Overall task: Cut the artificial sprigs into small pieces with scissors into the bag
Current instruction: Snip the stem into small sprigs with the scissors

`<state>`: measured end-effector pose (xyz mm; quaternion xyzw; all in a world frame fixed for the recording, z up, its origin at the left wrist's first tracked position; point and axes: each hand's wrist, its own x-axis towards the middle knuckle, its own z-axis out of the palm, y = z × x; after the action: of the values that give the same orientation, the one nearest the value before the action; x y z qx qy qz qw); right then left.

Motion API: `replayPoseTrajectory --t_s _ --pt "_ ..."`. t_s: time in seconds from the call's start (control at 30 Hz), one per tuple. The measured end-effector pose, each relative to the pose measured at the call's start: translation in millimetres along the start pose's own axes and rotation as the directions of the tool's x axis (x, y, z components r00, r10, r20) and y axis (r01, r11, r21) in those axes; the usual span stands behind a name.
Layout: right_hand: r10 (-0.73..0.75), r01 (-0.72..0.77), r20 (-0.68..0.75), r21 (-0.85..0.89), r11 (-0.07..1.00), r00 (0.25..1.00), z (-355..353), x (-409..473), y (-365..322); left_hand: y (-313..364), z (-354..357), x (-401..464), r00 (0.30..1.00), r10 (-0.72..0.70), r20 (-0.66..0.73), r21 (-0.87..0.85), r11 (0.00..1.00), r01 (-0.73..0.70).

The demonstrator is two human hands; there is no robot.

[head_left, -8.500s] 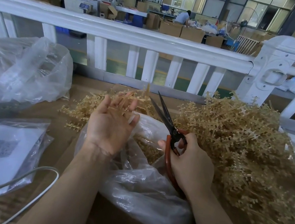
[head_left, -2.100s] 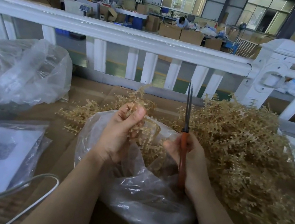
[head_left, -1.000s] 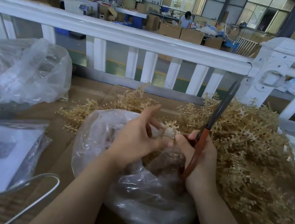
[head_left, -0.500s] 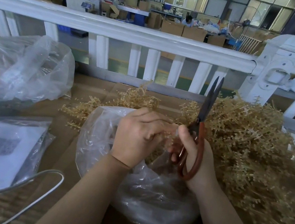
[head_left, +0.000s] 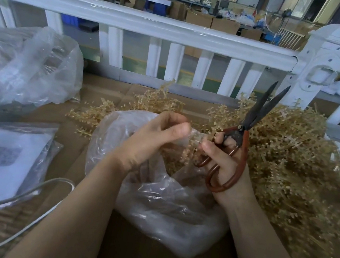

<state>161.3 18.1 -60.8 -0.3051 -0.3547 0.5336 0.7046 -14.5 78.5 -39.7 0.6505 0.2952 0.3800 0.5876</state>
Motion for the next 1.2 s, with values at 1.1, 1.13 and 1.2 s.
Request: replayPoseTrajectory --t_s 1.1,1.13,1.2 --pt "0.032 -0.049 -0.052 -0.386 0.921 0.998 -9.0 3.4 -1.2 -7.7 3.8 3.6 0.99 -0.137 0.03 -0.321 0.937 0.139" --pt "0.033 -0.05 -0.049 -0.399 0.916 0.998 -8.9 2.9 -1.1 -7.4 1.7 3.5 0.992 -0.122 0.028 -0.311 0.942 0.125" --pt "0.026 -0.032 -0.019 -0.42 0.907 0.999 -7.8 1.7 -2.2 -7.5 -0.4 3.8 0.994 -0.106 0.035 -0.313 0.943 0.112"
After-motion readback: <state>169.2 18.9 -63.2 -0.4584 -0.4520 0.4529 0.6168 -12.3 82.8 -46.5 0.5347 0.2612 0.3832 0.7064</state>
